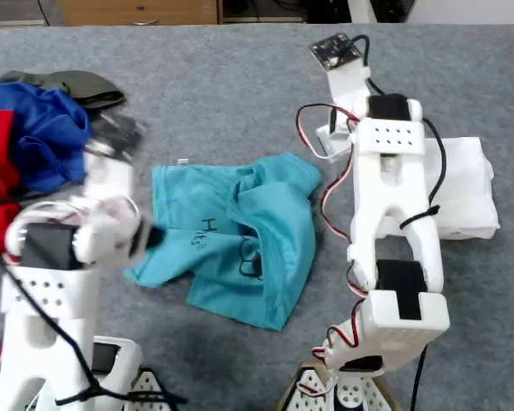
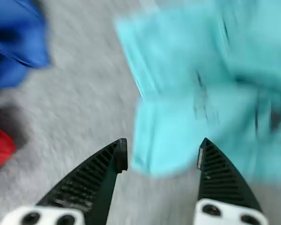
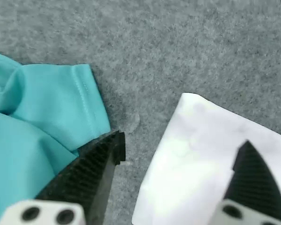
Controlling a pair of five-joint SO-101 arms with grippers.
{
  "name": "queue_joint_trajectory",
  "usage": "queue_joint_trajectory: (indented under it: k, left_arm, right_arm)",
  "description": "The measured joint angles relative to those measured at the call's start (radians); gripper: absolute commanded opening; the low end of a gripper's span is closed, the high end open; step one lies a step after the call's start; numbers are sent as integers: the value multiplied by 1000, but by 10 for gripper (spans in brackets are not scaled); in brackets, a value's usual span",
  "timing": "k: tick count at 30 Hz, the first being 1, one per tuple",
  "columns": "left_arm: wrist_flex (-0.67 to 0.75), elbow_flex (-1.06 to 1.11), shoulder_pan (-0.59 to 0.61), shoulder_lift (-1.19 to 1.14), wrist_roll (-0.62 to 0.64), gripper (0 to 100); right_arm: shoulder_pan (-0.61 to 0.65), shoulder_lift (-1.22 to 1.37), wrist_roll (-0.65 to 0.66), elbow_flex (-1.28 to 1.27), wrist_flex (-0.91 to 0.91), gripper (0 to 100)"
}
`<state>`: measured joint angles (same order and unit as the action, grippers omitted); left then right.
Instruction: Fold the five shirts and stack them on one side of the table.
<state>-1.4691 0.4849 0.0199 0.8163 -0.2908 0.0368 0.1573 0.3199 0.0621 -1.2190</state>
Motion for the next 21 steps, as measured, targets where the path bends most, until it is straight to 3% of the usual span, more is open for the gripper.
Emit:
queue_joint_trajectory:
  k: [3, 9, 16, 21]
  left_arm:
    - [78, -61, 43, -135, 135, 253]
    - [92, -290, 54, -588, 433, 252]
    - [-143, -786, 57, -1063, 690, 198]
    - [-241, -1134, 57, -1330, 761, 201]
  right_arm:
    - [29, 0, -2, 3, -2, 197]
    - [63, 12, -2, 3, -6, 167]
    - [61, 86, -2, 3, -21, 167]
    - [61, 109, -2, 3, -29, 164]
